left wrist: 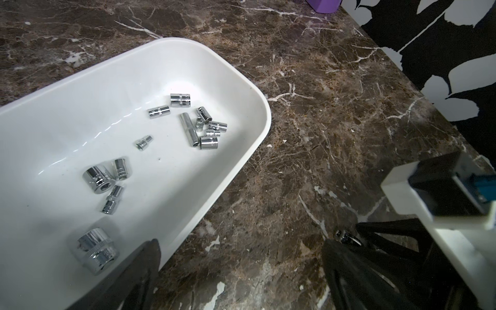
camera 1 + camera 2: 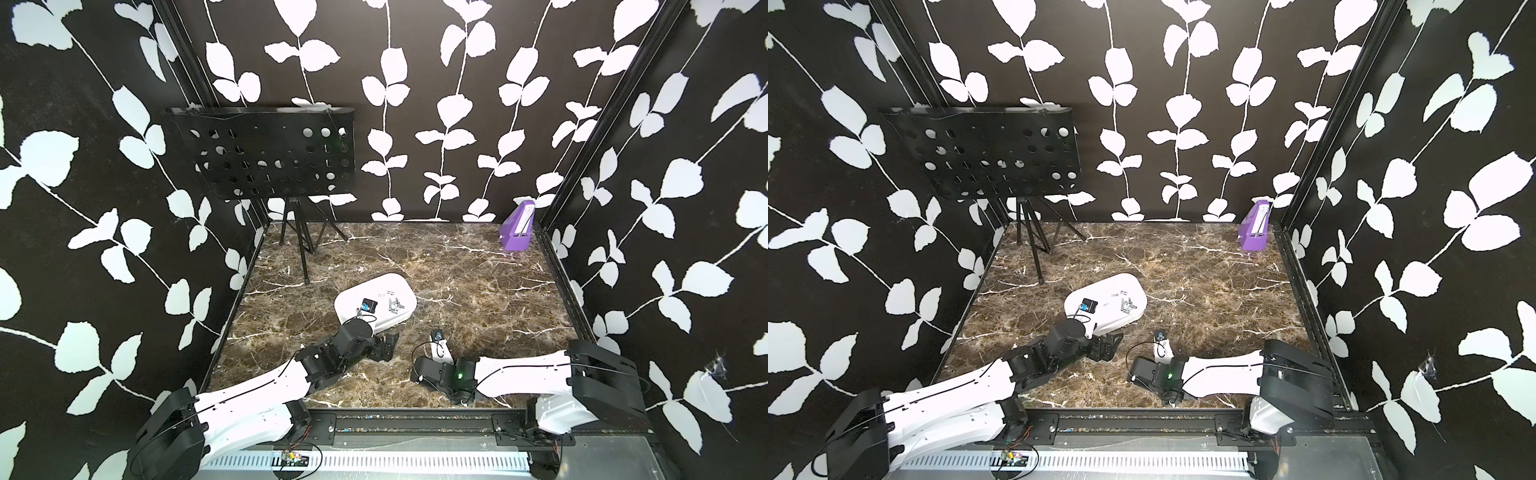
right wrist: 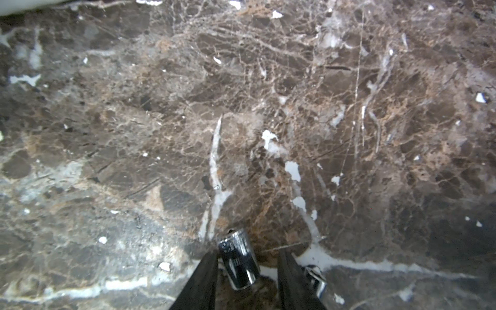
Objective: Put the socket on the desktop into the storage box
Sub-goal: Pick up the socket head from the center of the board, then place the socket head in the storage box.
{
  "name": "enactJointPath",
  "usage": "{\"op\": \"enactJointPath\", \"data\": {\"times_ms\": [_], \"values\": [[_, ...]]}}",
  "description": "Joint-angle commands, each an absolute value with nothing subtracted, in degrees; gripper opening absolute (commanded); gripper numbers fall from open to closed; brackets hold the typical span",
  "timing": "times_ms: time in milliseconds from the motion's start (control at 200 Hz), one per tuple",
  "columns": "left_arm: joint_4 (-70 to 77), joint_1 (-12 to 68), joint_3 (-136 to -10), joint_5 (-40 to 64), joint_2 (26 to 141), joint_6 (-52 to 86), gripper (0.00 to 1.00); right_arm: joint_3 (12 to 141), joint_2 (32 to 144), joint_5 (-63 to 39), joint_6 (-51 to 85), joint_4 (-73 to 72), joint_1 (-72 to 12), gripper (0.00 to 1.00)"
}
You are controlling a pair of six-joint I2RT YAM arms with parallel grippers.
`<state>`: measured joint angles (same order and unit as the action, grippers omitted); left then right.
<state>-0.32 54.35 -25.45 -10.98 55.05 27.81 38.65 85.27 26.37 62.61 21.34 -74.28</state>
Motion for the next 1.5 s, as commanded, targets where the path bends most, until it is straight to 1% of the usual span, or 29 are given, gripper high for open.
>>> {"op": "enactJointPath", "data": {"times_ms": [0, 275, 595, 805, 865, 1010, 1120, 1215, 1345, 1495], "values": [[-1.2, 54.7, -25.4, -11.9, 54.0, 27.8, 0.95, 40.3, 86.4, 27.4, 63.2, 20.9, -74.6, 0.39], [-1.1, 54.7, -25.4, -11.8, 54.0, 27.9, 0.95, 41.0, 89.0, 26.8, 62.6, 20.0, -74.6, 0.34], [-1.6, 54.7, -25.1, -13.1, 52.9, 27.9, 0.95, 40.9, 88.9, 26.0, 62.1, 19.5, -74.6, 0.16], [-3.7, 54.7, -24.7, -17.6, 50.0, 28.3, 0.95, 40.8, 85.8, 26.1, 61.2, 20.7, -74.6, 0.04], [-5.3, 54.7, -24.5, -20.8, 48.4, 28.7, 0.95, 40.6, 83.9, 26.7, 60.8, 21.6, -74.6, 0.03], [-9.7, 54.7, -23.5, -29.2, 43.1, 30.5, 0.95, 39.3, 75.1, 30.2, 59.4, 23.3, -74.6, 0.03], [-10.1, 54.7, -21.6, -32.0, 38.0, 31.1, 0.96, 40.2, 68.3, 32.6, 55.5, 22.5, -74.6, 0.05], [-10.7, 54.7, -20.1, -33.6, 33.2, 31.3, 0.96, 43.5, 66.0, 34.6, 51.3, 21.2, -74.3, 0.06], [-11.3, 54.7, -18.3, -35.6, 27.2, 31.4, 0.96, 51.8, 69.9, 32.9, 44.8, 19.4, -71.7, 0.08], [-11.7, 54.7, -16.6, -36.8, 22.5, 31.5, 0.96, 64.0, 81.9, 26.3, 40.3, 19.0, -66.2, 0.07]]}}
